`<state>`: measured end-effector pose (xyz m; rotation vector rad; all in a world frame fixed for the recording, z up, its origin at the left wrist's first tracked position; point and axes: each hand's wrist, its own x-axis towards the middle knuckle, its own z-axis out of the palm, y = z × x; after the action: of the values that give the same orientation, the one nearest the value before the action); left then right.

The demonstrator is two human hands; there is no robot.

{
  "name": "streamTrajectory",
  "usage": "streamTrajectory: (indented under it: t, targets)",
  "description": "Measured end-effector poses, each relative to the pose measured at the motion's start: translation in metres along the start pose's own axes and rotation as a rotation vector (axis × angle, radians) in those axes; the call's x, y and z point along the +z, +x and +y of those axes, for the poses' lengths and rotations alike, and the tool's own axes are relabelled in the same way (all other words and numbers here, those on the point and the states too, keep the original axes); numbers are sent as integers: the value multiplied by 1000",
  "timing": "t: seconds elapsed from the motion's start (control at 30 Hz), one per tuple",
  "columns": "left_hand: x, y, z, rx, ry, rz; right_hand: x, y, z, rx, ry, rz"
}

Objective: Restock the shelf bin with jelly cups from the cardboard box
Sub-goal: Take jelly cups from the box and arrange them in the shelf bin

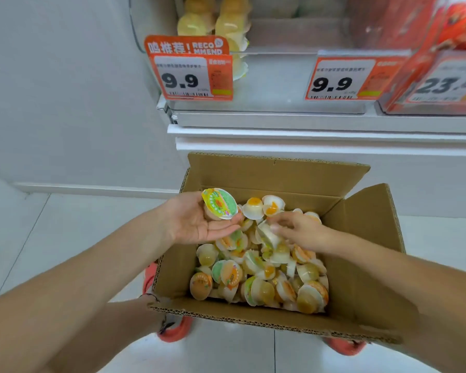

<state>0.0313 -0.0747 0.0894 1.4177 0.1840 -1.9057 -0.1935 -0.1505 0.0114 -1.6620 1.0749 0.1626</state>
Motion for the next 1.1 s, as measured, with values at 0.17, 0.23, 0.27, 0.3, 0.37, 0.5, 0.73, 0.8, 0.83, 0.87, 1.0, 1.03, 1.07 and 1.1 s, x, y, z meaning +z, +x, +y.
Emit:
streamTrajectory:
  t: [0.17,0.23,0.27,0.3,0.37,0.5,0.73,0.8,0.83,0.87,1.0,1.03,1.07,1.1]
  targets:
    - [33,-66,12,58,96,-41,-57,-77,-73,49,741,-225]
    - [46,-84,8,87,19,-66,-66,-100,-94,-2,820,-208]
    - [52,-89,5,106,-16,-86,-67,-110,-103,-35,852,-179]
    - [59,-93,2,127,-38,-107,-67,-118,-109,-75,883,-139]
    - [72,-96,-3,155,-40,-152,-67,-131,-119,-187,905,-51]
    - [86,-97,-3,170,-41,-257,-71,-143,-140,-492,644,175]
    - [92,-100,-4,309,-61,-398,-73,-136,-137,-721,39,474]
    - [92,-104,-4,345,-30,-452,-70,-133,-137,-731,-55,466]
    - [91,-106,-4,366,-15,-477,-69,-132,-137,-729,-39,454]
    - [91,-106,-4,382,-5,-502,-68,-131,-137,-724,-5,449]
    - [90,-107,-7,414,26,-630,-70,-128,-137,-721,132,466]
    - [90,-107,-7,432,25,-637,-71,-128,-137,-725,146,458]
    - [89,-105,-8,452,21,-638,-72,-128,-137,-729,142,445]
    - [88,-104,-9,466,15,-641,-73,-128,-137,-731,126,426]
